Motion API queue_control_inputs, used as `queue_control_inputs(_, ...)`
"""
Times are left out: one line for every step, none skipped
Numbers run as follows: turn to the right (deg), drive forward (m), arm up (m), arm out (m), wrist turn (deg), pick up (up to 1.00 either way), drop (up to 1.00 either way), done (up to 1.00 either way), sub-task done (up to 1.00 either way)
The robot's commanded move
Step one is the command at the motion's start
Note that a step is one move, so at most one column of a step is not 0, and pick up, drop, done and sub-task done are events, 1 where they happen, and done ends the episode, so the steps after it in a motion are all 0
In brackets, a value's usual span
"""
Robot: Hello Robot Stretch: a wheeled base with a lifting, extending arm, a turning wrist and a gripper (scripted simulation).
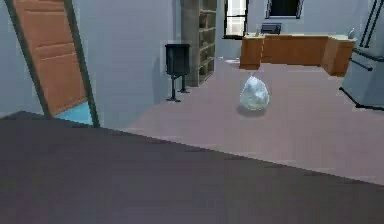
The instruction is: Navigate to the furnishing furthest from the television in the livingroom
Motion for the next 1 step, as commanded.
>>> queue_control_inputs(-33.0, 0.0, 0.0, 0.0, 0.0, 0.0, 0.0, 0.0, 0.0)
